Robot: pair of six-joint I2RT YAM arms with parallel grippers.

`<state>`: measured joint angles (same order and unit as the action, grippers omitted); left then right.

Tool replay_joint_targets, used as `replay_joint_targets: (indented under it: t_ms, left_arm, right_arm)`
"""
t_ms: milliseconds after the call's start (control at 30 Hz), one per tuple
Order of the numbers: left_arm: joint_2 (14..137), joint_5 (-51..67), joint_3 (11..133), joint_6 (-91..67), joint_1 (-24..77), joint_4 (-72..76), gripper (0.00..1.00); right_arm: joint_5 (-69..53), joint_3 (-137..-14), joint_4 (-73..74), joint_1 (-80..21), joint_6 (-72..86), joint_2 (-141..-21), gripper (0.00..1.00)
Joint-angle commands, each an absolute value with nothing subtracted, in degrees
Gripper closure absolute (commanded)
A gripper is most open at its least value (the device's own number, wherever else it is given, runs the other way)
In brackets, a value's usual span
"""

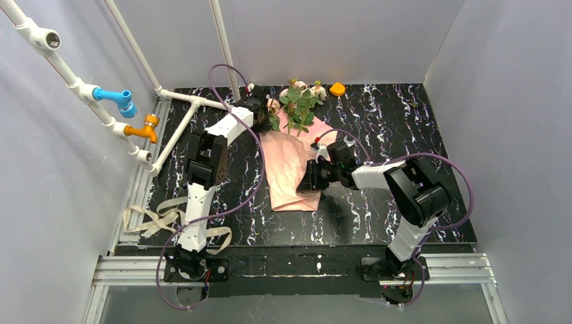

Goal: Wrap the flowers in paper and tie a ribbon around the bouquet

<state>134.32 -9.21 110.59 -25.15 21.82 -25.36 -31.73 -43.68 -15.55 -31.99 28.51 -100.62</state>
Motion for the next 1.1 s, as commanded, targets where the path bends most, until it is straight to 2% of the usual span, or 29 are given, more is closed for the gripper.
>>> replay_joint_targets:
  t_ms: [0, 300, 467, 633, 700, 933, 1067]
  left_arm:
    - [137.78, -14.43, 114.43, -22.43, 19.93, -27.94, 0.81]
    - [138.72, -15.64, 118.82, -19.7, 19.26, -27.78, 0.8]
    - [131.77, -13.28, 117.41, -19.88, 19.9, -27.19, 0.69]
    - [123.7, -10.73, 111.25, -20.38, 21.61, -26.59, 0.58]
    - [120.28, -9.49, 107.98, -20.79, 22.15, -26.29, 0.55]
    - [107.49, -5.26, 97.93, -20.95, 24.49, -28.13, 0.43]
    - [98.44, -4.93, 89.47, -22.54, 27.55, -29.41, 0.42]
  right_arm:
    - [-30.54, -41.25, -9.54, -32.52, 26.8, -102.0, 0.65]
    - [-30.76, -41.94, -9.4, -32.52, 26.96, -102.01, 0.65]
    - [-31.42, -44.65, -9.16, -32.52, 28.58, -102.26, 0.64]
    - [-31.5, -50.04, -5.51, -32.52, 30.1, -100.39, 0.59]
    - [-30.87, -52.53, -3.2, -32.52, 30.15, -99.11, 0.57]
    - [-25.18, -63.37, 4.56, -32.37, 29.91, -96.65, 0.35]
    - [-18.29, -71.38, 6.84, -31.51, 30.5, -98.3, 0.3]
